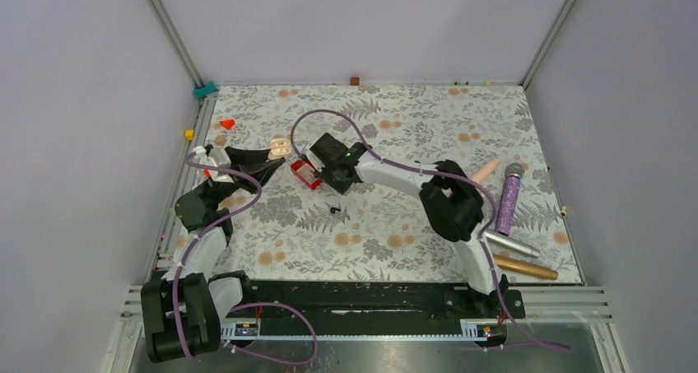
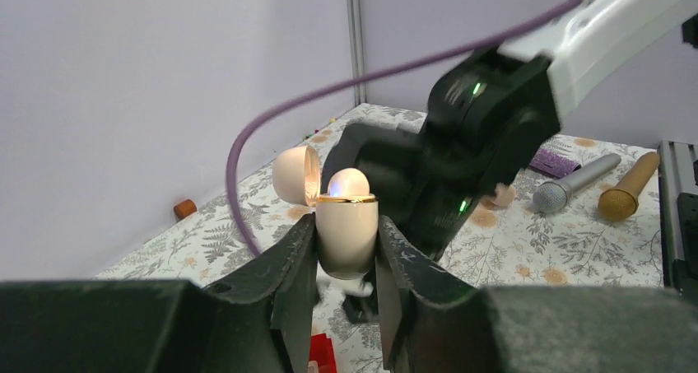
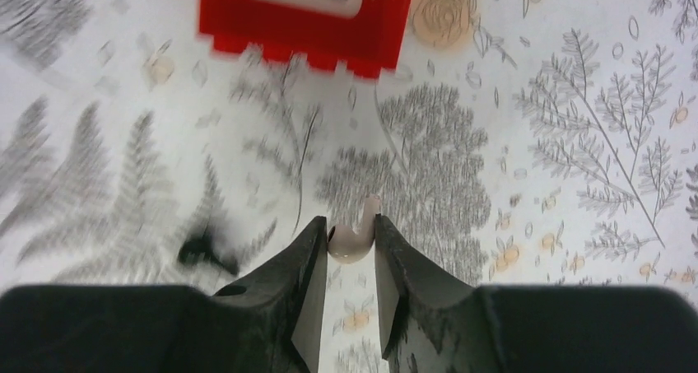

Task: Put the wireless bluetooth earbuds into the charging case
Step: Pick up the earbud from the center of the board, then place the charging case at the center of the board, then pick up the earbud from the center of the board.

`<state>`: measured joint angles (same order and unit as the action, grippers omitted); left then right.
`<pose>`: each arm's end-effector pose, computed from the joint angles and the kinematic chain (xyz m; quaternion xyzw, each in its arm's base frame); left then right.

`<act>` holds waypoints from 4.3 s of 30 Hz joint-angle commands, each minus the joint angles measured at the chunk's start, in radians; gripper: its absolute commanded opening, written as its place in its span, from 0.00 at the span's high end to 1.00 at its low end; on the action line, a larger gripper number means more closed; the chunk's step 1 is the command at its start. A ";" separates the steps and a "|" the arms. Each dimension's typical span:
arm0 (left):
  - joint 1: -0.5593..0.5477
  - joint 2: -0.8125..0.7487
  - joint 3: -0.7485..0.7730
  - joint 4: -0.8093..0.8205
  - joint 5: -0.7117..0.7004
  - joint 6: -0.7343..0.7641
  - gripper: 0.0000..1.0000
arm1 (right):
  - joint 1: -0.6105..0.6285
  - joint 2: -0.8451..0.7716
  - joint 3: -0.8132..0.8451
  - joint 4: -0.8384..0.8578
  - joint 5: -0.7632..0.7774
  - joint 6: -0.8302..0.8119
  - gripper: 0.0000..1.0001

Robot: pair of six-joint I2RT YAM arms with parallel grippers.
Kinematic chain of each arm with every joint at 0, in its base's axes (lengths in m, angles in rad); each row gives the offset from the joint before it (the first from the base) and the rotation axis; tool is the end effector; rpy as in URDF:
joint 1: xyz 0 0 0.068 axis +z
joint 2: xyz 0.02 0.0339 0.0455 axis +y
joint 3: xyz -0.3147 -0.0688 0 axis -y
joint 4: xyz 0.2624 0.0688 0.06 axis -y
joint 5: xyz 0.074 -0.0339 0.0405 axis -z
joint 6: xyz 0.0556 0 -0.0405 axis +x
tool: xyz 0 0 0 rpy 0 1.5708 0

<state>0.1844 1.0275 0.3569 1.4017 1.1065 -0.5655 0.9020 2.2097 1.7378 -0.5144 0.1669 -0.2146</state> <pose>0.1800 -0.0170 0.3329 0.3195 0.4984 -0.3575 0.7223 0.3419 0.4177 0.1928 -0.4851 0.8221 0.0216 0.2972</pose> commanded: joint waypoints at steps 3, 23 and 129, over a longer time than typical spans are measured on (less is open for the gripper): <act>-0.018 0.023 0.012 0.057 0.039 -0.018 1.00 | -0.111 -0.366 -0.088 -0.061 -0.367 -0.045 0.75; -0.206 0.115 0.059 0.055 0.159 -0.043 1.00 | -0.179 -0.492 -0.543 -0.072 -0.538 -0.564 0.75; -0.140 0.013 0.036 0.060 0.134 -0.033 1.00 | -0.078 -0.361 -0.505 0.041 -0.072 0.102 0.42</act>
<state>0.0391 1.0595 0.3847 1.4086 1.2488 -0.6106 0.8318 1.9079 1.2453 -0.4438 0.0929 -0.0937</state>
